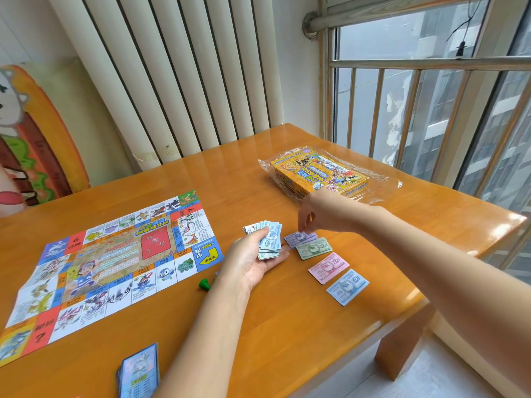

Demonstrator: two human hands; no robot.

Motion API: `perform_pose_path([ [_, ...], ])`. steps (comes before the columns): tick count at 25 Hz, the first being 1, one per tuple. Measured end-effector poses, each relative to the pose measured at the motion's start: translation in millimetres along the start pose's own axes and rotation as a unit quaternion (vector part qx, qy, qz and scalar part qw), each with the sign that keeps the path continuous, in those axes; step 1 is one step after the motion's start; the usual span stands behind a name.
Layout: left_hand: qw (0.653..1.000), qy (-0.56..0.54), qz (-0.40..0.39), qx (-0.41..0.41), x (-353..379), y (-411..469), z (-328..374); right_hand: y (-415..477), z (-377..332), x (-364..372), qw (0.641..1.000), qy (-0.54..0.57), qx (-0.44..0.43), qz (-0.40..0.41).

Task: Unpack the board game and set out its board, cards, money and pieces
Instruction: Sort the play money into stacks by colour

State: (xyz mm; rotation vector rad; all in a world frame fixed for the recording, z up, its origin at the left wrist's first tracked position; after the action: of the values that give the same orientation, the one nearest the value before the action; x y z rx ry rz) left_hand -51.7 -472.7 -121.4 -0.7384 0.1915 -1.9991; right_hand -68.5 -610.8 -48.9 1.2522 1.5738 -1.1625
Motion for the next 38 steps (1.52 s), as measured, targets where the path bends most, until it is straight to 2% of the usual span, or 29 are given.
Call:
perform_pose_path([
  [2,1.0,0.0,-0.001,-0.002,0.8,-0.5,-0.4,7.3,0.7,8.2,0.999,-0.017,-0.011,-0.031],
  [6,1.0,0.007,-0.004,0.003,-0.6,0.1,2.1,15.4,-2.3,9.6,0.999,-0.019,-0.027,-0.016],
  [14,0.999,0.055,-0.002,-0.001,-0.9,0.4,1.9,14.8,-2.7,14.1,0.998,0.002,-0.043,-0.041],
  [21,0.994,0.109,0.003,0.01,-1.5,1.3,4.4,0.0,-1.4,11.0,0.998,0.014,-0.059,-0.018],
  [33,0.994,0.107,-0.007,-0.012,-0.7,-0.4,2.4,-14.1,-0.4,25.9,0.994,0.058,-0.078,-0.053],
  [38,0.996,0.084,-0.005,0.0,-2.7,-1.5,7.3,-6.8,6.7,3.3,0.994,0.087,-0.049,0.035],
])
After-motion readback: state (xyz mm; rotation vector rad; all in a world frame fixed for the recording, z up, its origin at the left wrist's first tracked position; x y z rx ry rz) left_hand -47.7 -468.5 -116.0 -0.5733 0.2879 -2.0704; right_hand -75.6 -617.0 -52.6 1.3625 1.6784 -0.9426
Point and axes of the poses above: each hand's wrist, its own y-axis towards the middle knuckle, its own x-axis out of the palm, z = x × y, the point moved 9 cm from there along y, towards the middle knuckle, and after that the axes turned 9 degrees about -z, right-handed, at the moved point
